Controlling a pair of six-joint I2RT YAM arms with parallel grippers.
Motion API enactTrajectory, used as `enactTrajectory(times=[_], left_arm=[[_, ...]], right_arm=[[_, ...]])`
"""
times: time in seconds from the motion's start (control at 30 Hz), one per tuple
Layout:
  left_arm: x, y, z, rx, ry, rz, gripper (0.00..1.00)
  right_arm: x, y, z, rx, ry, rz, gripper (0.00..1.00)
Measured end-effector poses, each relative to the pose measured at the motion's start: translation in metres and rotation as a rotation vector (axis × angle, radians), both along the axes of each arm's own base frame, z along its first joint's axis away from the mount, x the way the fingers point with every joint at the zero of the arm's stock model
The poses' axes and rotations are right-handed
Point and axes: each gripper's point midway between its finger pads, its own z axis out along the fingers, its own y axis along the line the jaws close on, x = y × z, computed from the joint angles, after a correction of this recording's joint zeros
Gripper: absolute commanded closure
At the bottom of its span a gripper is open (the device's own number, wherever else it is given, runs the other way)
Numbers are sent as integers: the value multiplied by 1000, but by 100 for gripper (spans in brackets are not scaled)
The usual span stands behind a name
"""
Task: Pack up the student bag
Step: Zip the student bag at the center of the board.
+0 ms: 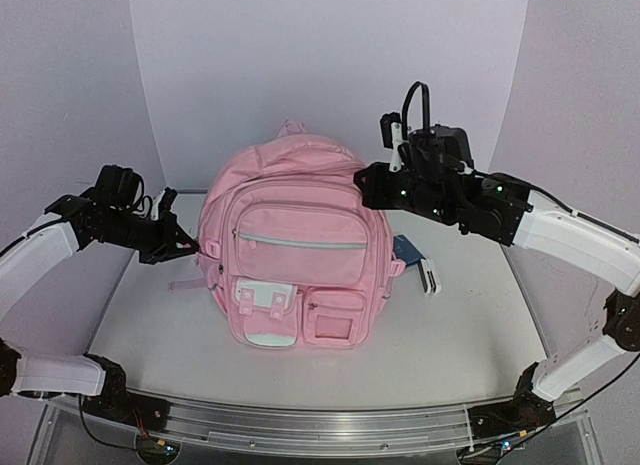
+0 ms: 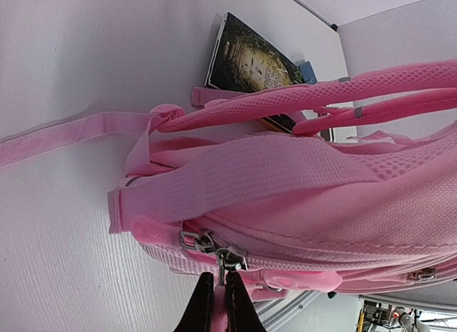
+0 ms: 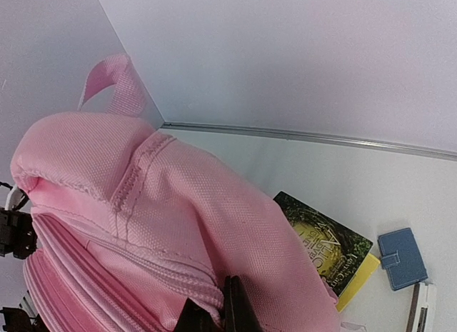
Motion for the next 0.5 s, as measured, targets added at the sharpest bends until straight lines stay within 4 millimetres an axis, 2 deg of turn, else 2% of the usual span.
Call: enactTrajectory(times=[0.1, 0.17, 0.27, 0.33, 0.4, 0.5], left_arm=[[-3, 1, -5, -20, -10, 22, 93], [-4, 2, -6, -29, -23, 27, 85], [-6, 4, -8, -20, -36, 27, 60], [-10, 5, -10, -24, -39, 18, 49], [-18, 2, -9, -54, -49, -13, 45], [-30, -7, 1, -121, -95, -79, 43]], right_arm=[[0, 1, 0, 1, 1, 5, 100], [-1, 2, 0, 2, 2, 11, 100], [0, 1, 0, 1, 1, 9, 100], [2, -2, 0, 0, 1, 0, 100], [5, -4, 0, 0, 1, -10, 100], [7, -7, 0, -2, -1, -23, 100]])
